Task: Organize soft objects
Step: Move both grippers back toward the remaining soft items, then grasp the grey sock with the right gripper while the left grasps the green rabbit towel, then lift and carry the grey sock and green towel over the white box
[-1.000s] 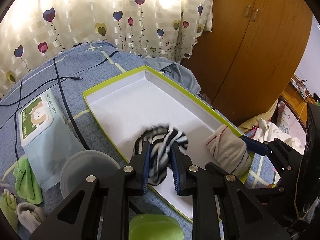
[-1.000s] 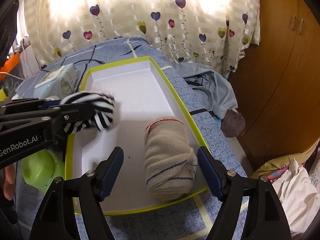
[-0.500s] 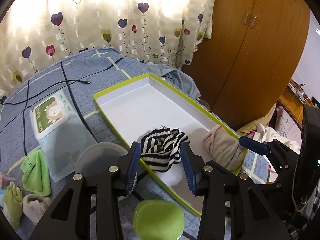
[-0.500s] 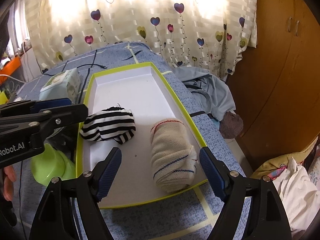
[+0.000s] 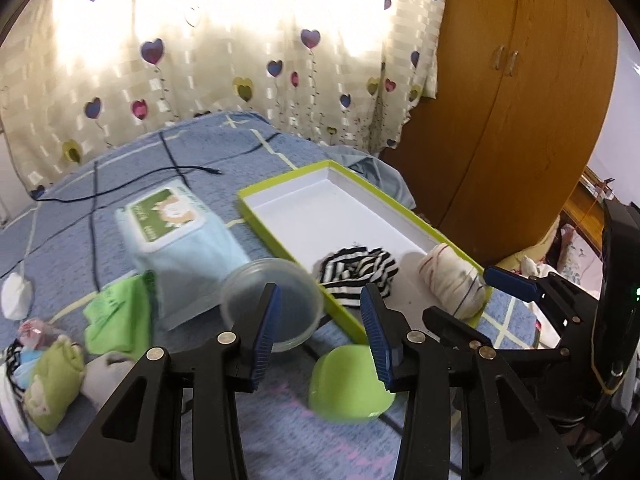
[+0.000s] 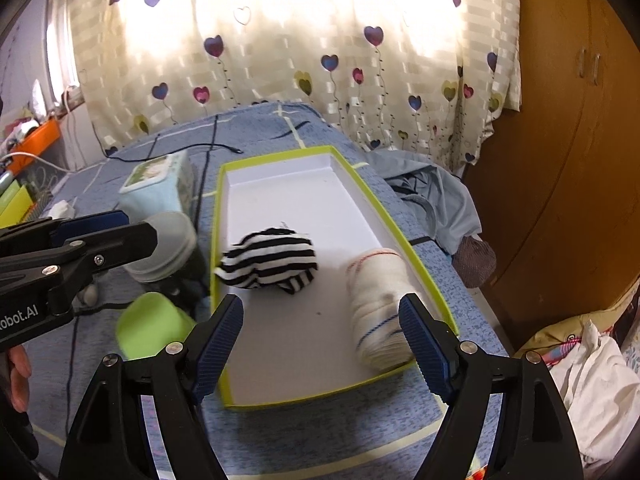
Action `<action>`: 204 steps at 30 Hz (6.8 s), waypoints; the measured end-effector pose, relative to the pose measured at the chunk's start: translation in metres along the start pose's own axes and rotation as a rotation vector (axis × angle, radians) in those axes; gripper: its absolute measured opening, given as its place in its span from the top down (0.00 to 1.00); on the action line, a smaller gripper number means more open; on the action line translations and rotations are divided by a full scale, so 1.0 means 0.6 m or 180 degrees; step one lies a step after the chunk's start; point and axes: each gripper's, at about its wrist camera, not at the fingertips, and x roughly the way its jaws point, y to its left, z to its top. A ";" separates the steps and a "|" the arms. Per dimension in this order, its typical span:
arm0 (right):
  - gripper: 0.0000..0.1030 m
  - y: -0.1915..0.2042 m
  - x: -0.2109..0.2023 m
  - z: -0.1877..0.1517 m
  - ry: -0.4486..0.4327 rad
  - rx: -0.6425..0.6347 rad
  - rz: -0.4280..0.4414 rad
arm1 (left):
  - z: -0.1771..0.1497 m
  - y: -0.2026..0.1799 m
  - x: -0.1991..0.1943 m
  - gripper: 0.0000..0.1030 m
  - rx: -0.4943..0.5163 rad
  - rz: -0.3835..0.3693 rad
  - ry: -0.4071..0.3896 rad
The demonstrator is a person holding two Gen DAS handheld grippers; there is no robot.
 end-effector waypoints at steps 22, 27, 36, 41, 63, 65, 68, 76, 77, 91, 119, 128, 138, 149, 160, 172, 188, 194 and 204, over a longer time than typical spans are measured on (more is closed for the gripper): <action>0.22 0.163 -0.020 0.007 -0.0177 -0.0404 0.0580 | -0.104 0.153 -0.118 0.58 -0.0583 0.0577 -0.0210; 0.22 0.211 -0.011 0.009 -0.0160 -0.0546 0.0724 | -0.131 0.205 -0.139 0.59 -0.0764 0.0749 -0.0200; 0.22 0.294 0.015 0.005 -0.0053 -0.0821 0.1011 | -0.167 0.283 -0.168 0.59 -0.0969 0.0950 -0.0219; 0.22 0.334 0.040 0.005 0.0045 -0.0938 0.1154 | -0.181 0.318 -0.164 0.59 -0.1015 0.0933 -0.0135; 0.18 0.403 0.133 -0.003 0.0446 -0.1181 0.1275 | -0.187 0.358 -0.109 0.58 -0.1025 0.0627 0.0127; 0.19 0.402 0.137 -0.004 0.0473 -0.1170 0.1234 | -0.186 0.356 -0.110 0.58 -0.1014 0.0612 0.0125; 0.37 0.398 0.134 -0.004 0.0464 -0.1138 0.1309 | -0.183 0.356 -0.110 0.58 -0.0953 0.0634 0.0135; 0.74 0.392 0.121 -0.002 0.0367 -0.1140 0.1275 | -0.171 0.349 -0.103 0.58 -0.0660 0.0779 0.0190; 0.74 0.388 0.119 -0.002 0.0365 -0.1130 0.1265 | -0.170 0.348 -0.102 0.58 -0.0633 0.0795 0.0187; 0.78 0.347 0.090 -0.014 0.0374 -0.0987 0.1227 | -0.149 0.336 -0.060 0.40 -0.0163 0.0725 0.0437; 0.77 0.335 0.092 -0.019 0.0405 -0.0895 0.1223 | -0.168 0.305 -0.041 0.43 -0.0025 0.0925 0.0539; 0.77 0.336 0.090 -0.017 0.0389 -0.0897 0.1219 | -0.168 0.306 -0.057 0.59 -0.0120 0.0944 0.0463; 0.77 0.333 0.072 -0.015 0.0295 -0.0885 0.1239 | -0.167 0.299 -0.085 0.78 -0.0256 0.0872 0.0381; 0.77 0.328 0.048 -0.017 0.0196 -0.0874 0.1219 | -0.173 0.295 -0.099 0.81 -0.0368 0.0789 0.0311; 0.77 0.327 0.039 -0.020 0.0160 -0.0870 0.1224 | -0.175 0.299 -0.070 0.56 -0.0349 0.0638 0.0427; 0.77 0.327 0.038 -0.020 0.0167 -0.0880 0.1230 | -0.181 0.271 -0.024 0.47 0.0054 0.1133 0.0516; 0.77 0.315 0.027 -0.012 0.0061 -0.0831 0.1217 | -0.161 0.254 -0.070 0.63 -0.0167 0.0932 0.0340; 0.77 0.294 0.001 0.003 -0.0081 -0.0779 0.1147 | -0.128 0.214 -0.099 0.63 -0.0178 0.0825 0.0153; 0.77 0.222 -0.033 0.035 -0.0307 -0.0648 0.0861 | -0.075 0.159 -0.109 0.63 -0.0204 0.0545 -0.0049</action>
